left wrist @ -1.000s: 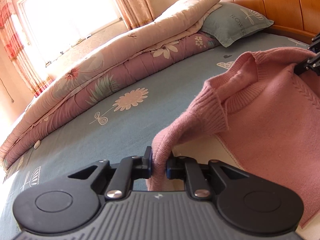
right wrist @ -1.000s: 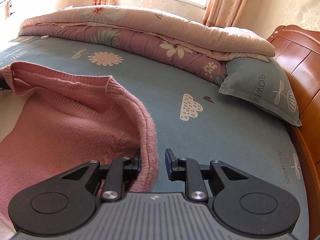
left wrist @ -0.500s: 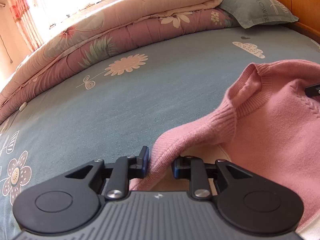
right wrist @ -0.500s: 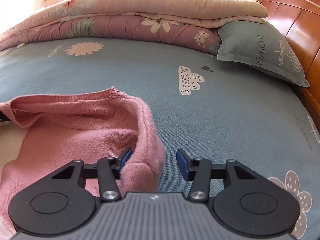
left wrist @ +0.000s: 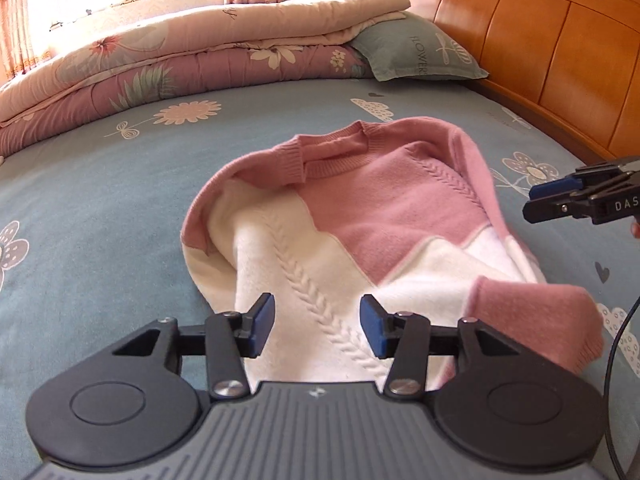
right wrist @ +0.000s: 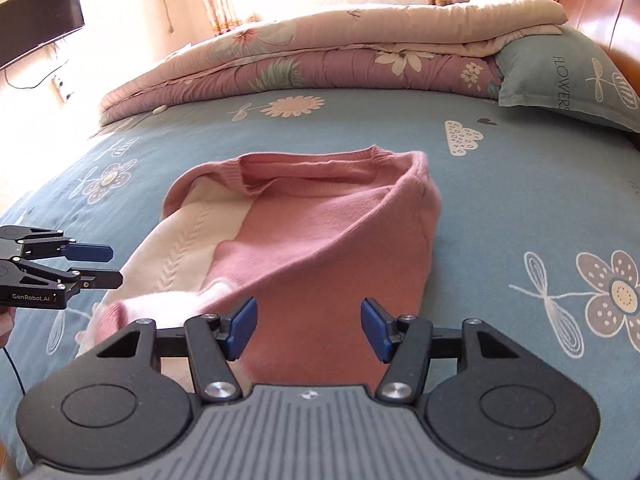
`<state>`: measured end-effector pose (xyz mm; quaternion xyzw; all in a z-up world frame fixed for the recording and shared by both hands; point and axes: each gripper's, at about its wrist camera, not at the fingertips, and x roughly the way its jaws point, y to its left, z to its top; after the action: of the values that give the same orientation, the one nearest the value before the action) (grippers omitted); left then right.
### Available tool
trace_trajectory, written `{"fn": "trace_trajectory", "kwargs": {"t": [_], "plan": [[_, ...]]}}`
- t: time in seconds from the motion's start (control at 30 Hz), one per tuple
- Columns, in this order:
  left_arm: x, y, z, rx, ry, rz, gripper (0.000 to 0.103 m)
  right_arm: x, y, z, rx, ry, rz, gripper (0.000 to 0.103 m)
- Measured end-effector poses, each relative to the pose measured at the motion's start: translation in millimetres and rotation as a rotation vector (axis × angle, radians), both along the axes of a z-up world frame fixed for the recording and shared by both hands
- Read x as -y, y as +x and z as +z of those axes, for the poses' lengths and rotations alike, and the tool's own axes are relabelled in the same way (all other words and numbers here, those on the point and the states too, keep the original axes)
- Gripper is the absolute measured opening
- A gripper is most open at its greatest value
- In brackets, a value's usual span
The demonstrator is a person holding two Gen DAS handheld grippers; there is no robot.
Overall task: Fold clothes
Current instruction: 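Lay the sweater flat on the bed and open both tools, then move the right tool to the sweater's cream cuff and grasp it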
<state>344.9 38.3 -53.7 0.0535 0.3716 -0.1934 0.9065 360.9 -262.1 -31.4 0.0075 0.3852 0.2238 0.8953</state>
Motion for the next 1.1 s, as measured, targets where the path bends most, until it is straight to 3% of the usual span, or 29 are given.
{"fn": "trace_trajectory", "kwargs": {"t": [0.17,0.27,0.37,0.47,0.7,0.9,0.97,1.1], "plan": [[7.2,-43.3,-20.6,-0.068,-0.012,-0.021,0.054,-30.2,-48.3,-16.8,-0.066,-0.050,0.083,0.067],[11.4,-66.5,-33.2,-0.106,-0.019,-0.027,0.054,-36.8,-74.0,-26.7,-0.154,0.003,0.097,0.067],[14.6,-87.7,-39.3,-0.118,-0.019,-0.030,0.057,-38.7,-99.9,-29.3,-0.176,-0.011,0.134,0.067],[15.9,-102.7,-35.6,-0.095,-0.012,-0.024,0.058,-31.6,-113.6,-22.8,-0.138,-0.014,0.095,0.067],[28.3,-122.3,-30.4,-0.073,0.008,0.007,0.067,-15.8,-88.8,-0.2,-0.080,0.093,-0.087,0.068],[34.4,-132.4,-29.3,-0.061,0.048,0.048,0.073,-45.3,-29.7,7.8,-0.085,0.041,-0.216,0.088],[31.1,-134.0,-29.7,-0.056,0.062,0.065,0.073,-57.7,-14.4,2.6,-0.106,0.015,-0.242,0.089],[20.9,-137.3,-30.7,-0.051,0.082,0.086,0.073,-72.9,-2.9,-17.3,-0.155,-0.133,-0.234,0.089]]}}
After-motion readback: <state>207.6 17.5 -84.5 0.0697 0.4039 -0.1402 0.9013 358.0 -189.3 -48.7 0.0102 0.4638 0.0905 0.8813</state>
